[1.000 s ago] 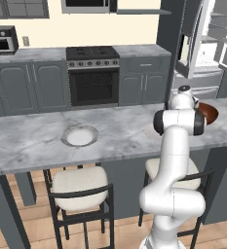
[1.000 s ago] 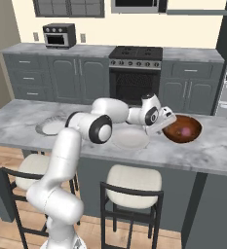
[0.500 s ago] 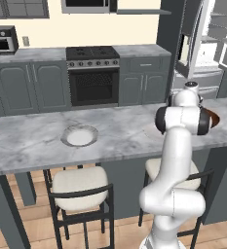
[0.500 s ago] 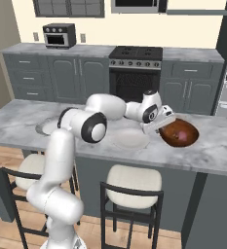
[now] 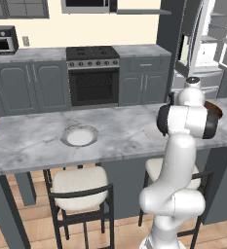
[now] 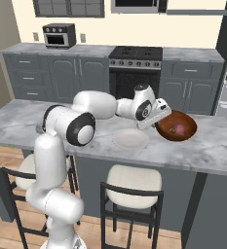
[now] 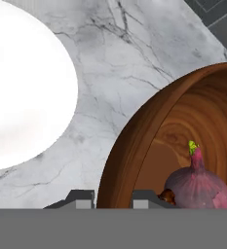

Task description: Pick the chicken drumstick and onion from their plates and place them in the bowl. Then put the bowl in the fridge.

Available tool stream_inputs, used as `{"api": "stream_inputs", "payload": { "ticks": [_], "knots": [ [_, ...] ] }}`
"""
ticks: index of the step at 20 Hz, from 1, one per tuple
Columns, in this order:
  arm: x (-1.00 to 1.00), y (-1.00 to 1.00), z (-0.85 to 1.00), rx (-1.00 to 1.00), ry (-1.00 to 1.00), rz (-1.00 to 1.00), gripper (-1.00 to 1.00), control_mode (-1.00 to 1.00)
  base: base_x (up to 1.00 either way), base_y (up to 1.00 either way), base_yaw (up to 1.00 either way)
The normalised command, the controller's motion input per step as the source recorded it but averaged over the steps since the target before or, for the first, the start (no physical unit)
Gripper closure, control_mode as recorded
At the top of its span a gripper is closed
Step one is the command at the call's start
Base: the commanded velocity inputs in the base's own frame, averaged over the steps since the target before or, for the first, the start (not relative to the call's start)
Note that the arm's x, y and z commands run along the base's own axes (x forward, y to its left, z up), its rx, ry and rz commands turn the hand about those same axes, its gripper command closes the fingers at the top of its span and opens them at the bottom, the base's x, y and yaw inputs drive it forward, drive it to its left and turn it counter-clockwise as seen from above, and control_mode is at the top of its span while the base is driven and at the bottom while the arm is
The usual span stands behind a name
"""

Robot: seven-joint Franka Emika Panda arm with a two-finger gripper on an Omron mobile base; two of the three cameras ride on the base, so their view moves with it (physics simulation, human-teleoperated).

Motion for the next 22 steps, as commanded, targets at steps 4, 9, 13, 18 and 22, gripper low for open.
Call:
{"api": "stream_inputs", "payload": {
  "ticks": [4,9,13,18,22],
  "knots": [
    [-0.34,0.47,0.21,-0.2,-0.16,0.01,1.0,-1.0,0.0,0.0,0.0],
    [-0.34,0.41,0.36,-0.12,0.0,0.0,1.0,-1.0,0.0,0.0,0.0],
    [-0.32,0.48,0.35,-0.1,0.02,0.0,1.0,-1.0,0.0,0.0,0.0],
    [-0.26,0.43,0.36,-0.01,0.1,0.0,1.0,-1.0,0.0,0.0,0.0],
    [-0.19,0.38,0.35,0.07,0.03,0.0,1.0,-1.0,0.0,0.0,0.0]
  ]
}}
